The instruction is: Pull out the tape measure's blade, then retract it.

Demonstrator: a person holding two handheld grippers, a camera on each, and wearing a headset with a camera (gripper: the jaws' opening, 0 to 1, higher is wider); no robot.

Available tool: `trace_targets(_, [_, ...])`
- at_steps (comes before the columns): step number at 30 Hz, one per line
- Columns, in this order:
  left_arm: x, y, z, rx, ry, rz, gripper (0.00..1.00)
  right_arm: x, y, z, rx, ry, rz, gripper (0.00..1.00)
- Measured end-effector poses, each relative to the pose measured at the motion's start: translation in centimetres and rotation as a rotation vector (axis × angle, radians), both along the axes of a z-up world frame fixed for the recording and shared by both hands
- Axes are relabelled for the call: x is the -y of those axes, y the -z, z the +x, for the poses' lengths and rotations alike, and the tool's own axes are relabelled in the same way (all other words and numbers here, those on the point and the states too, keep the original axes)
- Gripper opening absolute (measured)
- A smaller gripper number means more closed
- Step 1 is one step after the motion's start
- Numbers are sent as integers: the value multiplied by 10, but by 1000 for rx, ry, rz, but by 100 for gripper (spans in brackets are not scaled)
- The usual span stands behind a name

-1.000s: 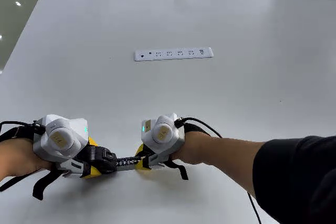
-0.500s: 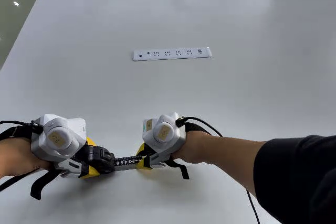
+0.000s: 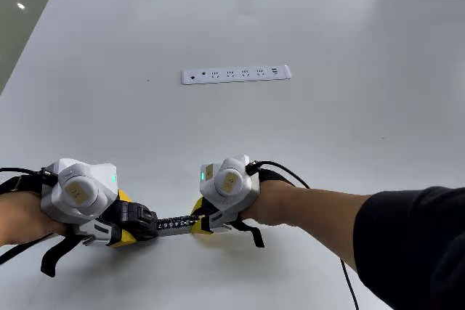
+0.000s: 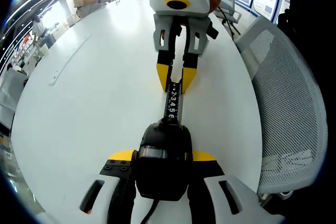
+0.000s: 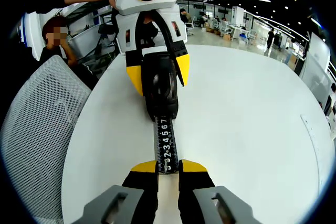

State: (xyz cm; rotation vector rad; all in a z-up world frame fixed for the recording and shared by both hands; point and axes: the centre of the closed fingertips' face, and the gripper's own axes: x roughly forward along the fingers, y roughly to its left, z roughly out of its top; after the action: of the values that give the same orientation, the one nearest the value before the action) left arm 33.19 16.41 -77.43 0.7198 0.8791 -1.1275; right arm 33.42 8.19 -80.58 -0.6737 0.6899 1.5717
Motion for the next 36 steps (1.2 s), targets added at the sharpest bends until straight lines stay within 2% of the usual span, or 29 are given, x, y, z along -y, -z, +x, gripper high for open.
trace_targets(30, [0, 3, 1, 2, 2, 7, 32, 11, 0, 0, -13, 7, -4, 10])
trace_targets(36, [-1, 4, 1, 0, -2, 6, 32, 20, -1, 2, -17, 11, -7, 10])
